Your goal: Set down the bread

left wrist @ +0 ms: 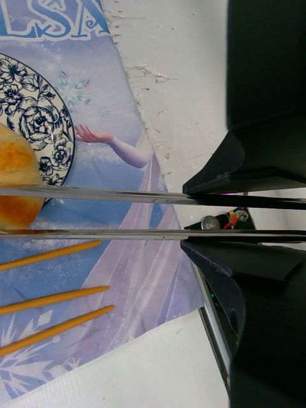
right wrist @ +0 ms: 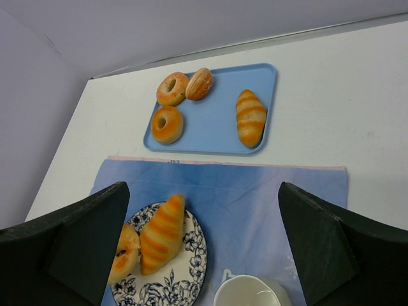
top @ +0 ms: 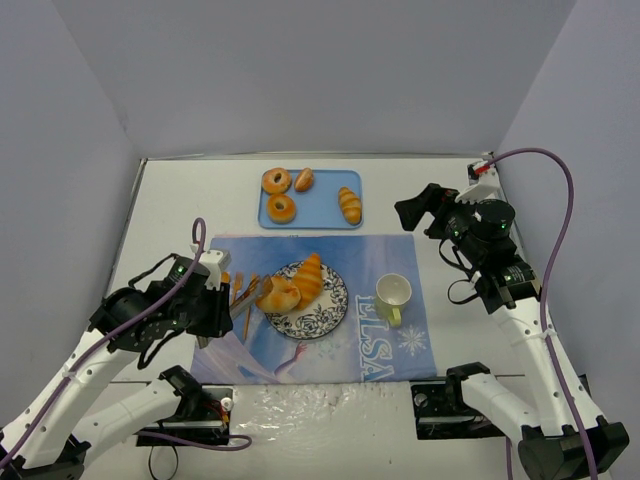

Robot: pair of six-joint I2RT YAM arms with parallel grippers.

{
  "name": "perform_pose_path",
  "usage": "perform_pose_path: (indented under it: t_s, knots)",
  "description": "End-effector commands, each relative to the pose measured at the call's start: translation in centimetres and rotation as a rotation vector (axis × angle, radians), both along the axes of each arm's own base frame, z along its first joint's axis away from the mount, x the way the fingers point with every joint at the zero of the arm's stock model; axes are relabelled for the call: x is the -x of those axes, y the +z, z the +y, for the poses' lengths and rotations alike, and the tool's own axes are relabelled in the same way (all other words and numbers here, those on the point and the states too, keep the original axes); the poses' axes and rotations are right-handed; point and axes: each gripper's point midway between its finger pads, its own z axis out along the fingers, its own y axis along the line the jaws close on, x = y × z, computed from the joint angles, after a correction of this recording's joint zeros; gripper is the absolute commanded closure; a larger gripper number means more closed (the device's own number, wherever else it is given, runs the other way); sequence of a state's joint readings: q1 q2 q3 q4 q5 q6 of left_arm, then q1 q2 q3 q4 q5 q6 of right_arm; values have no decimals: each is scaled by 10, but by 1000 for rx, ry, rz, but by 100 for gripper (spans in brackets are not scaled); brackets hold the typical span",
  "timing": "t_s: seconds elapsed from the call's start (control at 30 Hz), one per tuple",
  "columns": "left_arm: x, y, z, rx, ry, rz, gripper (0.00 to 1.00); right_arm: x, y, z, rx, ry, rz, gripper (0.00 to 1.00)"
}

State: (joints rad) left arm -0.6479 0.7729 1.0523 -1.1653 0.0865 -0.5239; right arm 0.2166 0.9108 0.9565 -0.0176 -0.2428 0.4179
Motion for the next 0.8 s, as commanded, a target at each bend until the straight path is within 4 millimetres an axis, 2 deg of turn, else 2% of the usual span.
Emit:
perform_pose_path:
  t_s: [0.0, 0.27, 0.43, 0.77]
  knots:
    - [-12, 12, -14, 59, -4, -44, 99, -7, 21, 3, -20, -2, -90, 0]
    - [-12, 10, -14, 53, -5, -37, 92, -5, 19, 2, -22, -4, -88, 0]
    - [-12, 11, -15, 56, -7, -38, 79, -5, 20, 3, -24, 0, -90, 0]
    - [-11, 12, -13, 51, -11, -39, 64, -3, 21, 3, -28, -1, -93, 0]
